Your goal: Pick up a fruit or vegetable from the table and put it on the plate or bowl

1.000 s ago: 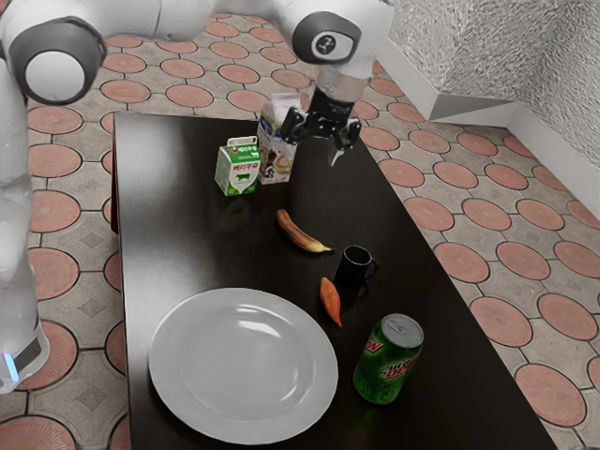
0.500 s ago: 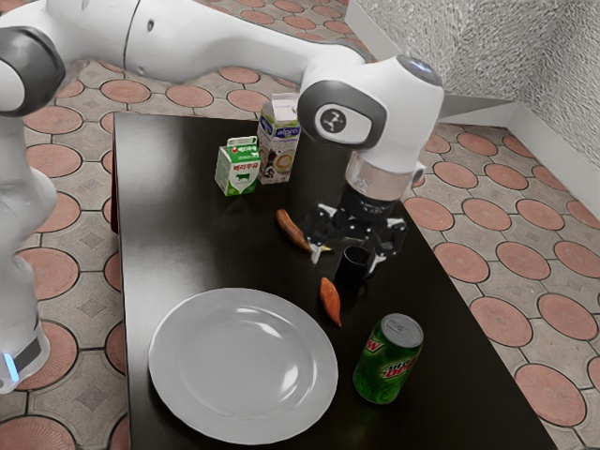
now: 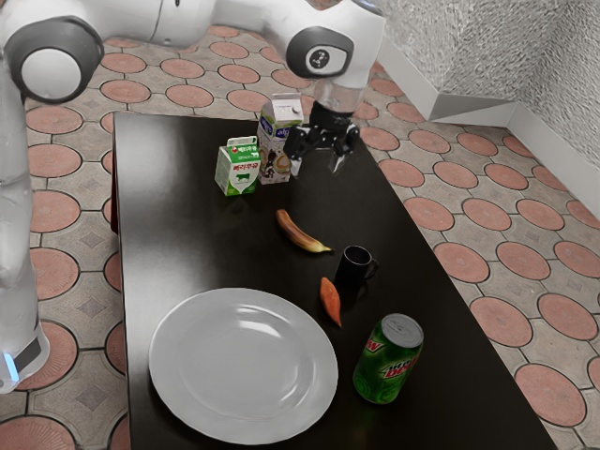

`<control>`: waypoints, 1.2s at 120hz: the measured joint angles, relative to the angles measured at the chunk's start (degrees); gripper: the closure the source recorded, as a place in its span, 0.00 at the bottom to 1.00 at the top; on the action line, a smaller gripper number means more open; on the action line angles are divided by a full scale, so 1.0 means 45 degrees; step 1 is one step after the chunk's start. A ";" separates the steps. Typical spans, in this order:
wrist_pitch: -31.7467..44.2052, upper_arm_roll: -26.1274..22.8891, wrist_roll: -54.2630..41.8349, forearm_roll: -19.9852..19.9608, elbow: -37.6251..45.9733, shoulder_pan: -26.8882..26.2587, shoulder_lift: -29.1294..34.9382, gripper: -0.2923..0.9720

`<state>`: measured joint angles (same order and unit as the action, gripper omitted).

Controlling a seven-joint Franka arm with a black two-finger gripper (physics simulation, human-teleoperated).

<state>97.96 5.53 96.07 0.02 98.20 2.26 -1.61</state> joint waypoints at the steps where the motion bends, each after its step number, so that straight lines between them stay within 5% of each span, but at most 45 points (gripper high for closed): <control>1: 0.0031 0.0004 -0.0004 -0.0002 0.0022 0.0112 -0.0010 0.23; 17: 0.0403 -0.0007 -0.0064 -0.0099 0.0131 0.0957 -0.0279 0.23; 44: 0.0673 -0.0088 -0.0139 -0.0174 0.0146 -0.1249 -0.0352 0.23; 54: 0.0718 -0.1428 -0.0188 -0.0216 0.0168 -0.0081 -0.0367 0.23; 66: 0.0752 0.0364 -0.0247 -0.0286 0.0180 -0.1331 -0.0359 0.23; 85: 0.0782 -0.0054 -0.0345 -0.0392 0.0245 -0.0116 -0.0425 0.23; 144: 0.1879 0.0021 -0.0364 -0.1379 0.2816 0.0000 0.0001 0.23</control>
<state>106.42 5.62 94.43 -6.19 110.88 2.26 -1.60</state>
